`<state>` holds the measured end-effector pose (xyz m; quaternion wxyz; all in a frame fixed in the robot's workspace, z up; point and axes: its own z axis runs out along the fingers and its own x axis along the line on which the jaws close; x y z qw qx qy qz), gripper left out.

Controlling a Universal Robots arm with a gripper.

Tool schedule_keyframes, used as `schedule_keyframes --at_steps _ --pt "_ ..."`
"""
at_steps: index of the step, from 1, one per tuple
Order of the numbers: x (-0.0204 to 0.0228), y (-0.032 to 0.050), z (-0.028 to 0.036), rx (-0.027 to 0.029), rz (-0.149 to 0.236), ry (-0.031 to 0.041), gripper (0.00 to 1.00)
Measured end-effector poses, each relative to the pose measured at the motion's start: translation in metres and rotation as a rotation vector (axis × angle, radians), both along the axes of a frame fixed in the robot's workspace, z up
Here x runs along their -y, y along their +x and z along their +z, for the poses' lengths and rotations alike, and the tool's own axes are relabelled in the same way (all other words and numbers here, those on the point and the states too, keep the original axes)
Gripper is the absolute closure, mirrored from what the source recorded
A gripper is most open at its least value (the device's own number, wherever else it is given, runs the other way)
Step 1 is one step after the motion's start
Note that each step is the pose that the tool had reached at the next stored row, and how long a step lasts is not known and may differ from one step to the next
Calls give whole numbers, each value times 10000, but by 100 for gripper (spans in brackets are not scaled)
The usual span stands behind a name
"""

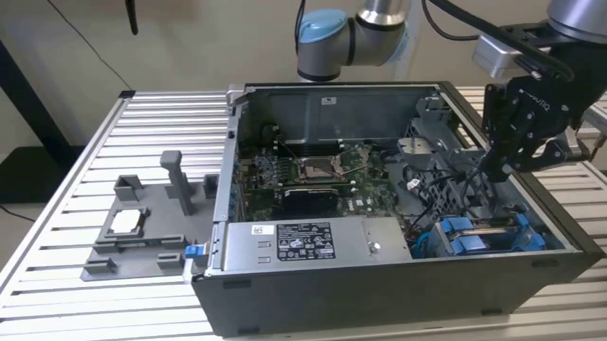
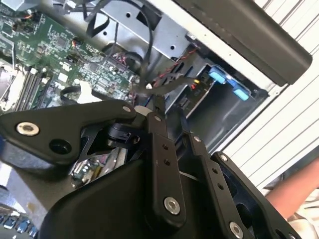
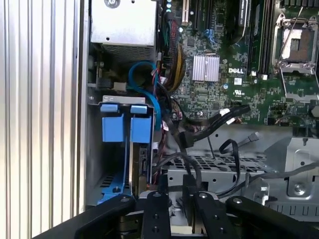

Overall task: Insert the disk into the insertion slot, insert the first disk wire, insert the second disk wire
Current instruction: 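Insert the second disk wire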

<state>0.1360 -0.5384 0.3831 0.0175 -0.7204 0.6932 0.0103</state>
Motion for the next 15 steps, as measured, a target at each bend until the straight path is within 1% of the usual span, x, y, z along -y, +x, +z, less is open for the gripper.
schedule_keyframes --at_steps 2,5,9,11,13,14,15 --pt "-12 -56 3 3 0 -1 73" --pt "-14 -135 16 15 0 -1 73" --pt "-17 -236 23 56 1 0 73" --pt "-19 -290 24 89 2 0 73" --pt "-19 -336 24 136 9 -1 73" --pt "-19 -355 23 170 16 0 73" --pt "-19 -371 23 215 27 -2 73"
